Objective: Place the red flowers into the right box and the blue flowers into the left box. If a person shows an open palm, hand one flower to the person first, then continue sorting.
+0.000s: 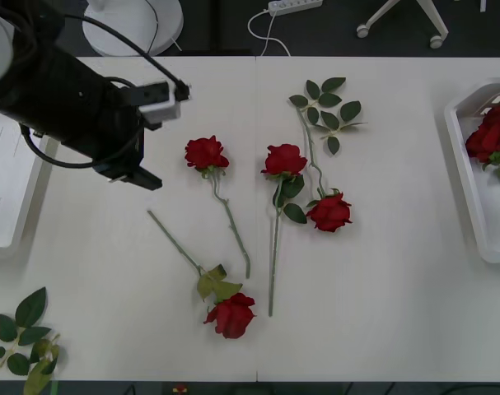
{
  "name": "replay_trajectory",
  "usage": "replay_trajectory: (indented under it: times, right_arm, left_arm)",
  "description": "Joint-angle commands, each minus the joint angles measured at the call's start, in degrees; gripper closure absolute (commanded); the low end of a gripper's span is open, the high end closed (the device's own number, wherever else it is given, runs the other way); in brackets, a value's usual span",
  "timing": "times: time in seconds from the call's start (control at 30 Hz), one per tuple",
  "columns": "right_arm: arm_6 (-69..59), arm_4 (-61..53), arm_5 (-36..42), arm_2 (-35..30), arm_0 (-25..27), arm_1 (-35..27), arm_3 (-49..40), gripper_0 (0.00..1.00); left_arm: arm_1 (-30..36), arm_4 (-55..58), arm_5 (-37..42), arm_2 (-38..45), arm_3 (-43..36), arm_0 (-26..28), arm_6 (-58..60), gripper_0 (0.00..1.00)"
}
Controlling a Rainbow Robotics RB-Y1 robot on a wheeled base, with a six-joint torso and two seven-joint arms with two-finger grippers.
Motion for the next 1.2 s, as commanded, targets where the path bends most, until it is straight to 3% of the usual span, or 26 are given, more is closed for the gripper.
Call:
replay_trajectory:
  times: [0.03, 0.3, 0.7, 0.87, 1.1, 1.2]
  right_arm:
    - [0.78, 3.17, -4.72, -1.52, 5.01, -1.0, -0.35, 1.0]
    - [-0.62, 6.42, -10.08, -1.52, 10.28, 1.46, -0.08, 1.0]
    - [-1.59, 9.67, -13.51, -1.52, 10.37, 5.68, 3.17, 0.98]
    - [-1.41, 10.55, -15.62, -1.34, 10.37, 6.38, 4.49, 0.75]
    - [-0.97, 10.29, -17.03, -1.25, 10.37, 6.12, 5.1, 0.33]
    - [-0.53, 10.03, -17.03, -1.25, 9.93, 5.5, 5.01, 0.25]
  left_arm:
    - [3.22, -7.31, 4.01, -7.61, -5.68, -0.38, -7.78, 0.0]
    - [3.31, -17.68, 7.26, -17.72, -9.9, -0.55, -16.48, 0.0]
    - [0.5, -25.59, 12.27, -31.08, -12.1, -5.74, -18.85, 0.0]
    - [-2.14, -28.32, 10.95, -34.24, -8.32, -5.74, -19.03, 0.0]
    - [-6.89, -25.86, 3.39, -34.77, 1.7, -5.74, -19.47, 0.0]
    - [-8.12, -24.8, -0.83, -36.26, 5.66, -5.74, -19.47, 0.0]
